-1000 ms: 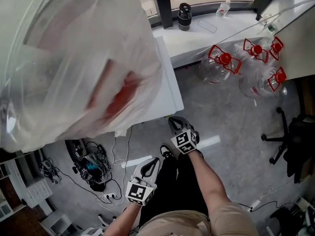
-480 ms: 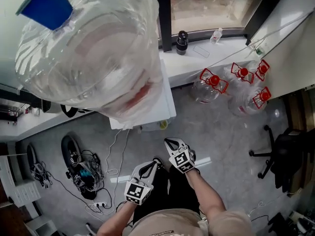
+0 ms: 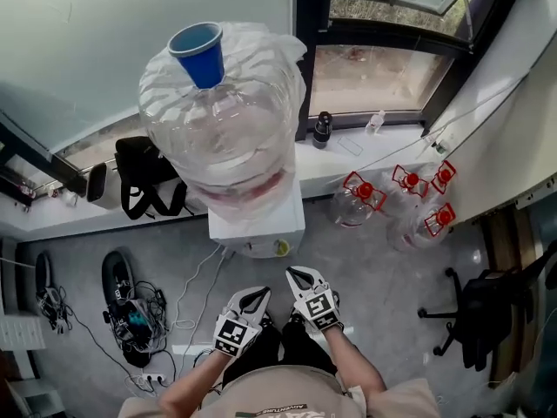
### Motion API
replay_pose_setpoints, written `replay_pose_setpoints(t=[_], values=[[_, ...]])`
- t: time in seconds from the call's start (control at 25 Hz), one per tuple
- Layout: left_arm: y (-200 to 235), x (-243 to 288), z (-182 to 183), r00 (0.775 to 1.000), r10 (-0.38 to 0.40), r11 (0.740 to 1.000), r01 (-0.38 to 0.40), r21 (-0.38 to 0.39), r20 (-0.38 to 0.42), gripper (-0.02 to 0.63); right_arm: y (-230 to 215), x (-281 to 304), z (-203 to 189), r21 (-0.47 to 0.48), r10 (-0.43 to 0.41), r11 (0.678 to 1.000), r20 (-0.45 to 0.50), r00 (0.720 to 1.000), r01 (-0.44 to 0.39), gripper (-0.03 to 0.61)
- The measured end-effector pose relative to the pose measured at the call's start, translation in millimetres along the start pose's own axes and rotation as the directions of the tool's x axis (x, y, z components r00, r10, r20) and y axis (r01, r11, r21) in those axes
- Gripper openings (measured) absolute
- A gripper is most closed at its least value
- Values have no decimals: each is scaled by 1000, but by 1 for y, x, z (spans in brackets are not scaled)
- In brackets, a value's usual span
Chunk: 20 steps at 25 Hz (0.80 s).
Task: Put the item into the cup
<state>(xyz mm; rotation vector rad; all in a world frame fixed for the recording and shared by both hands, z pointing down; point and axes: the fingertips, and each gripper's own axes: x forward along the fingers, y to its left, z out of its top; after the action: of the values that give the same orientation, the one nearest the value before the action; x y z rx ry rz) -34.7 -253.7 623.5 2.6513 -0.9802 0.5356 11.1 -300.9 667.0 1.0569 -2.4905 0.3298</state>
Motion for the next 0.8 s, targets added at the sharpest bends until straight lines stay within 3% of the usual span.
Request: replay_pose_setpoints(t=[0.32,0.56,0.8], values=[[15,-26,57,993,75,997,-73,-30,90,8,4,-45,56,6,-16,1000,55,998,16,12],[42,-51,96,976,144,989,-137,-53,161,8,6,-73,105,-42,-22,999,128,991,28,12],[59,-79,135,952,206,978,-207,-17,224,8,13,-94,154,-76,-22,996,218,976,39,12]])
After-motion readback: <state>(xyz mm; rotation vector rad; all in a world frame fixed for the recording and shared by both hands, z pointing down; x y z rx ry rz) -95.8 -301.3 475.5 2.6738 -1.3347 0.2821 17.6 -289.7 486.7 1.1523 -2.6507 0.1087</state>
